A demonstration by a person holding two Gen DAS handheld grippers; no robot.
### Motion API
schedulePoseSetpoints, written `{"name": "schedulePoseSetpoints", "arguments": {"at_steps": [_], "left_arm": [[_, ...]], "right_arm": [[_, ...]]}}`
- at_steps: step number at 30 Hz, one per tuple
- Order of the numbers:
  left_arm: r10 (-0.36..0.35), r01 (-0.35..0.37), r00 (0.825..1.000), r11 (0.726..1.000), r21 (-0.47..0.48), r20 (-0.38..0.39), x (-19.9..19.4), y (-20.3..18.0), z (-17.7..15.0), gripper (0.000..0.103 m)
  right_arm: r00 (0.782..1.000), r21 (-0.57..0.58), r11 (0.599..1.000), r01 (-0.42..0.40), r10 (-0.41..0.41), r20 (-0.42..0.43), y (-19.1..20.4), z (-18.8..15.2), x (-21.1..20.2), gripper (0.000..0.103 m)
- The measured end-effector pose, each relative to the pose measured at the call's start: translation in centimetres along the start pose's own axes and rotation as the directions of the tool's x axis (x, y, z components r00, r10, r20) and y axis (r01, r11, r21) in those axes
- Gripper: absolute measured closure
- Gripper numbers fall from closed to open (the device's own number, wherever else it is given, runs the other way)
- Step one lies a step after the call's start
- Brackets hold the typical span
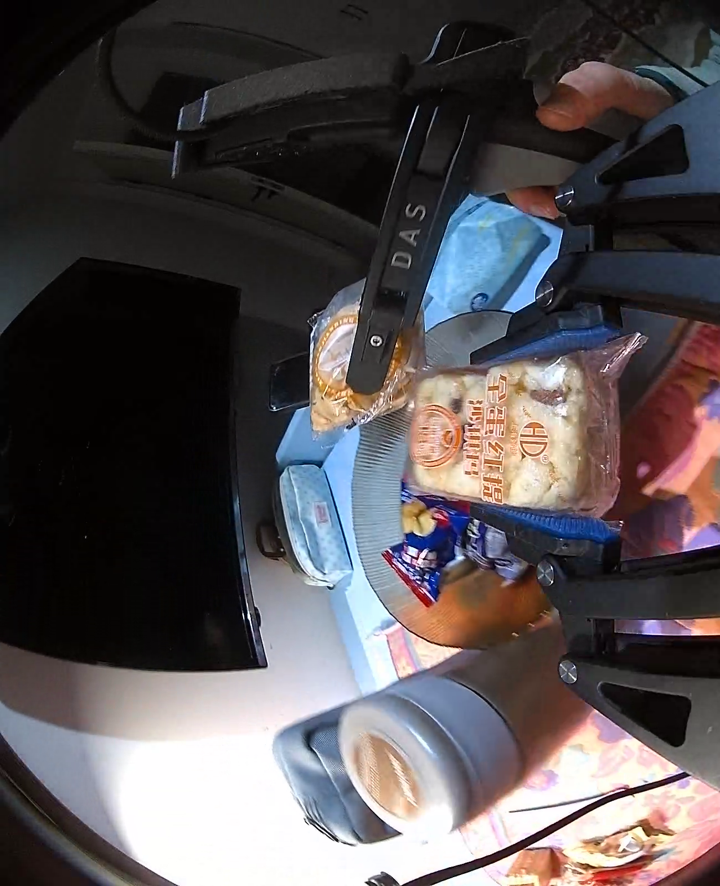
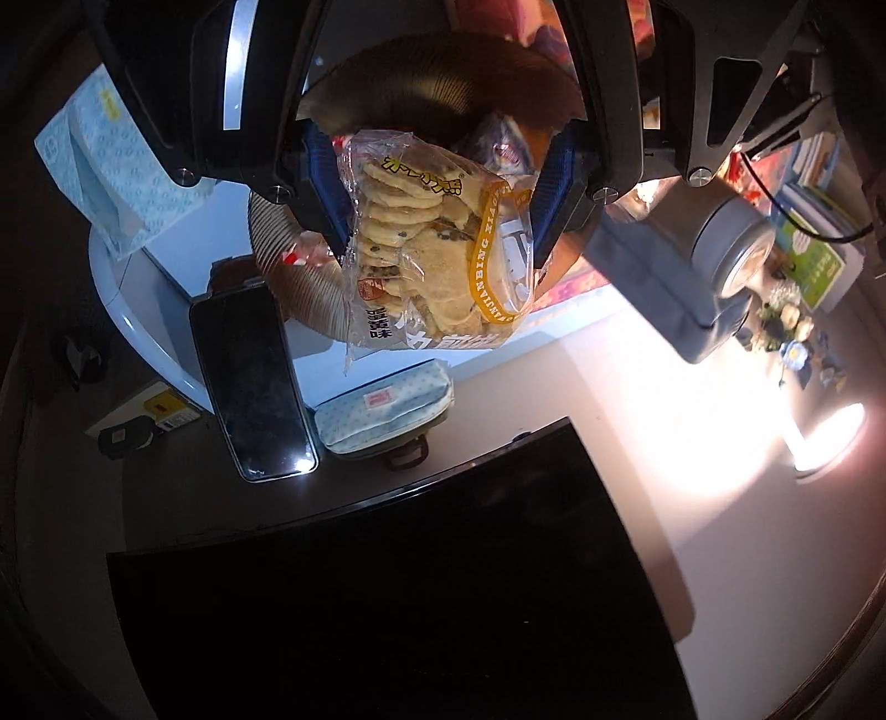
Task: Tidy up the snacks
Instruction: 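Carry both snacks to the glass plate and open both tools over it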
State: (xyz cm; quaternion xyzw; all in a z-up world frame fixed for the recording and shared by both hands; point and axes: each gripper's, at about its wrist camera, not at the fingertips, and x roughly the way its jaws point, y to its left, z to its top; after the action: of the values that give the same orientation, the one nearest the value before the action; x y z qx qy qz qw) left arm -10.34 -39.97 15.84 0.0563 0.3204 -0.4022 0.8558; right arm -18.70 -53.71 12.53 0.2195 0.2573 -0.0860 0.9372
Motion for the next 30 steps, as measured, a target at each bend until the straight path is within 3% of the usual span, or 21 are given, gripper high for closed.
{"name": "schedulePoseSetpoints", "arguments": {"at_steps": [4, 8, 9, 11, 15, 23, 30], "left_arm": [[0.009, -0.009, 1.000, 1.000, -0.004, -0.003, 1.0, -0.4, 0.8, 0.060], [0.029, -0.030, 0.999, 0.999, 0.025, 0.022, 2.1, -0.7, 1.4, 0.062], [0.039, -0.039, 0.999, 0.999, 0.036, 0.018, 2.5, -0.5, 1.5, 0.061], [0.056, -0.056, 0.998, 0.998, 0.026, -0.004, 2.8, -0.2, 1.4, 0.048], [-0.013, 0.013, 1.000, 1.000, -0.027, -0.003, 2.2, 1.0, 1.2, 0.046], [-0.141, 0.148, 0.986, 0.986, -0.076, 0.089, -3.4, 1.5, 2.1, 0.045], [-0.094, 0.106, 0.978, 0.993, -0.057, 0.186, -10.2, 2.7, 1.3, 0.042]], "right_arm": [[1.000, 0.004, 1.000, 0.005, -0.005, -0.008, -0.7, 0.9, 1.3, 0.045], [0.998, -0.009, 1.000, 0.013, -0.013, -0.068, -1.1, 1.2, 3.8, 0.042], [0.995, -0.018, 1.000, 0.023, -0.025, -0.097, -1.1, 1.2, 4.6, 0.042], [0.989, -0.020, 0.999, 0.032, -0.035, -0.142, -1.3, 0.8, 5.4, 0.040], [0.994, -0.009, 1.000, 0.012, -0.013, -0.108, -1.8, 0.5, 4.1, 0.038], [0.999, 0.009, 1.000, -0.001, 0.002, -0.049, -1.5, 0.6, 1.1, 0.035], [0.999, -0.029, 0.999, -0.044, 0.044, -0.001, 1.2, -0.8, -3.0, 0.035]]}}
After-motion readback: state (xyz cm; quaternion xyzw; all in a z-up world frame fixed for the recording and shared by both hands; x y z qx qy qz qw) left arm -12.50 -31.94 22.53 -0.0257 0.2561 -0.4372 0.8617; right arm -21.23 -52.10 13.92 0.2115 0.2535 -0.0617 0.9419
